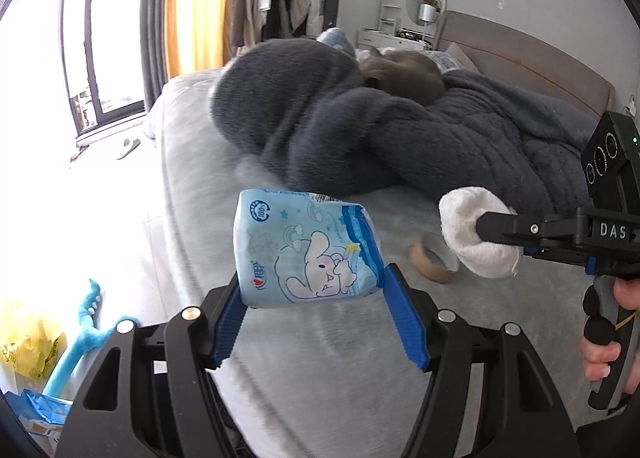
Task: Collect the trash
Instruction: 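Carry both items to the black bin and open the left tool over it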
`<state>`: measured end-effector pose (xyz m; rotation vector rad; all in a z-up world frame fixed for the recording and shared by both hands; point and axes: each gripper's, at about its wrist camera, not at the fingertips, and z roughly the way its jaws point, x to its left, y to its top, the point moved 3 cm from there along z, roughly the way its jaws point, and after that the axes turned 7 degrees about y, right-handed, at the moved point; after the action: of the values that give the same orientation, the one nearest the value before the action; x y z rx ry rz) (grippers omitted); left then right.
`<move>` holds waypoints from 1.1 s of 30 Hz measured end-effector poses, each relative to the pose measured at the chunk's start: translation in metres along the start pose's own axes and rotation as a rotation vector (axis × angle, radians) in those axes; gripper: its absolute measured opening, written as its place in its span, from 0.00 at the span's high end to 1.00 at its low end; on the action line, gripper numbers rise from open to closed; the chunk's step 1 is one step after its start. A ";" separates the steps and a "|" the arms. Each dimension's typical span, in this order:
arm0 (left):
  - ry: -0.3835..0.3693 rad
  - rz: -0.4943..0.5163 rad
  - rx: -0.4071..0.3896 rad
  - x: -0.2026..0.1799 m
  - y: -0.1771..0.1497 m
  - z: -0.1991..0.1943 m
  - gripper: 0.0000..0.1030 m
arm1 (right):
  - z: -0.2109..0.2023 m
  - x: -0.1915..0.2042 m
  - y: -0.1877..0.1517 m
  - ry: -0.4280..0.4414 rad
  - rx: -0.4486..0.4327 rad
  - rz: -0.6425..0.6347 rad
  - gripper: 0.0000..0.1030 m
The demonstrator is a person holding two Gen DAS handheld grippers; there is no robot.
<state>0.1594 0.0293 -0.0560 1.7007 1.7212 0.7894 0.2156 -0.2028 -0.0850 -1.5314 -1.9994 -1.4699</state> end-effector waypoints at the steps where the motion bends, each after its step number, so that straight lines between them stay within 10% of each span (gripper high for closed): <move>1: 0.004 -0.003 -0.001 0.005 0.000 -0.001 0.34 | 0.004 0.003 0.000 -0.001 0.006 -0.006 0.57; 33: 0.131 -0.121 0.080 0.134 -0.021 -0.023 0.33 | 0.127 0.135 -0.048 -0.208 0.141 -0.643 0.57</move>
<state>0.1268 0.1633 -0.0569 1.6098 1.9494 0.8015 0.1647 -0.0184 -0.0809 -1.0624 -2.8313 -1.3522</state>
